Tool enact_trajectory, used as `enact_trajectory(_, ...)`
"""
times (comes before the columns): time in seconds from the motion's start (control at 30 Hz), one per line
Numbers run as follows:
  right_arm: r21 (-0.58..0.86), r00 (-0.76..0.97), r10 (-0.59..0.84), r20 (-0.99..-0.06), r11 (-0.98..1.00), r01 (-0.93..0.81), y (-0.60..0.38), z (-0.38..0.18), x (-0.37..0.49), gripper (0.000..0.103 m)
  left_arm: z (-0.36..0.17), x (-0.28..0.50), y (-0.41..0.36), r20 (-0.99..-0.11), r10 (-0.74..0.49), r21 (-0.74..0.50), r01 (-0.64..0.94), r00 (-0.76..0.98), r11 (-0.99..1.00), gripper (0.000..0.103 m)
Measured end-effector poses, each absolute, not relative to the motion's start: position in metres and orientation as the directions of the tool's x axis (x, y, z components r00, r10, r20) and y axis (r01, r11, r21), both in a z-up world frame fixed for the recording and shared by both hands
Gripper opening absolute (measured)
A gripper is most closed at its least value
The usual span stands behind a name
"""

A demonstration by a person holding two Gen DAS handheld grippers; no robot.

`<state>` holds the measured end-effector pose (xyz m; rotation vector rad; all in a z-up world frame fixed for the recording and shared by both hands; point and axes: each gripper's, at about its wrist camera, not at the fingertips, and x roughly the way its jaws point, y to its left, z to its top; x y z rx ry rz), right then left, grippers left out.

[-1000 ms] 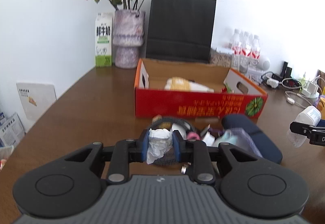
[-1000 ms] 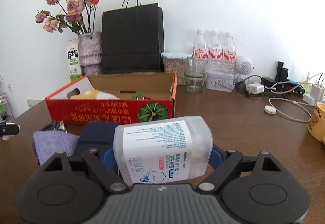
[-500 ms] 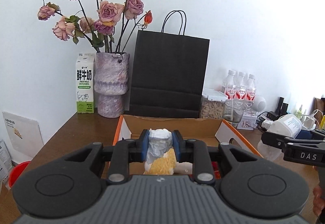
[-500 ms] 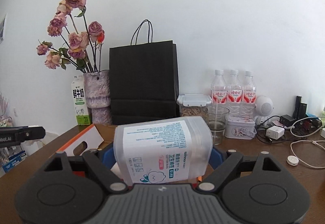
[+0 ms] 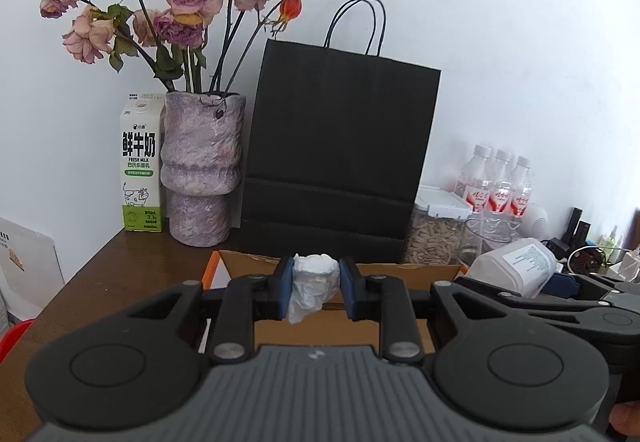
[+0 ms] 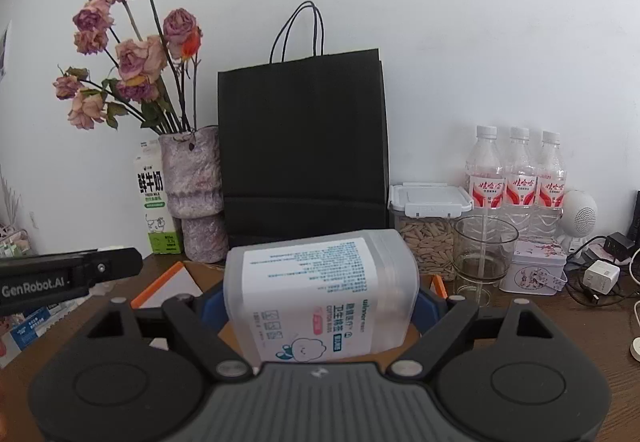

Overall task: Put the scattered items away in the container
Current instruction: 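Carry the container and tissue into the box and open both grippers, then move both grippers back toward the items left on the table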

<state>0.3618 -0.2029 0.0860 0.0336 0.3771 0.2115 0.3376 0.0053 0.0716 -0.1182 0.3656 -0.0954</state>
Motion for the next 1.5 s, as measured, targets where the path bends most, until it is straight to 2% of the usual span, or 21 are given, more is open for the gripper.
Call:
enact_trajectory(0.33, 0.041, 0.843, 0.195, -0.501, 0.978, -0.202, -0.196, 0.047, 0.404, 0.086, 0.029, 0.393, 0.012, -0.521, -0.087, -0.114, 0.032, 0.849, 0.993, 0.025)
enact_trajectory(0.5, 0.041, 0.818, 0.198, -0.541, 0.977, -0.209, -0.193, 0.036, 0.407, 0.087, 0.021, 0.394, 0.009, -0.546, -0.098, -0.116, 0.040, 0.832, 0.992, 0.027)
enact_trajectory(0.53, 0.052, 0.813, 0.205, -0.544, 0.976, -0.212, -0.193, 0.034, 0.407, 0.087, 0.021, 0.393, 0.008, -0.543, -0.100, -0.116, 0.043, 0.834, 0.992, 0.031)
enact_trajectory(0.6, 0.081, 0.810, 0.225, -0.542, 0.973, -0.216, -0.196, 0.035, 0.405, 0.089, 0.023, 0.389, 0.006, -0.523, -0.093, -0.107, 0.042, 0.847, 0.993, 0.051)
enact_trajectory(0.63, 0.087, 0.811, 0.228, -0.539, 0.973, -0.216, -0.197, 0.037, 0.404, 0.092, 0.025, 0.386, 0.004, -0.507, -0.075, -0.095, 0.031, 0.859, 0.995, 0.075)
enact_trajectory(0.67, 0.083, 0.814, 0.223, -0.536, 0.974, -0.213, -0.197, 0.039, 0.403, 0.102, 0.027, 0.383, 0.003, -0.488, -0.060, -0.083, 0.022, 0.871, 0.996, 0.093)
enact_trajectory(0.73, 0.074, 0.821, 0.212, -0.530, 0.976, -0.205, -0.199, 0.043, 0.401, 0.103, 0.033, 0.376, 0.000, -0.453, -0.043, -0.060, 0.018, 0.891, 0.998, 0.102)
enact_trajectory(0.9, 0.076, 0.819, 0.217, -0.530, 0.975, -0.209, -0.201, 0.050, 0.396, 0.103, 0.045, 0.367, -0.009, -0.429, -0.023, -0.016, 0.017, 0.903, 1.000, 0.103)
enact_trajectory(1.3, 0.047, 0.849, 0.209, -0.485, 0.976, -0.213, -0.208, 0.067, 0.373, 0.103, 0.058, 0.347, -0.011, -0.382, -0.027, -0.028, 0.018, 0.924, 0.999, 0.103)
enact_trajectory(1.5, 0.032, 0.871, 0.202, -0.448, 0.977, -0.211, -0.214, 0.078, 0.351, 0.103, 0.074, 0.318, -0.004, -0.296, -0.007, -0.047, -0.007, 0.955, 0.999, 0.103)
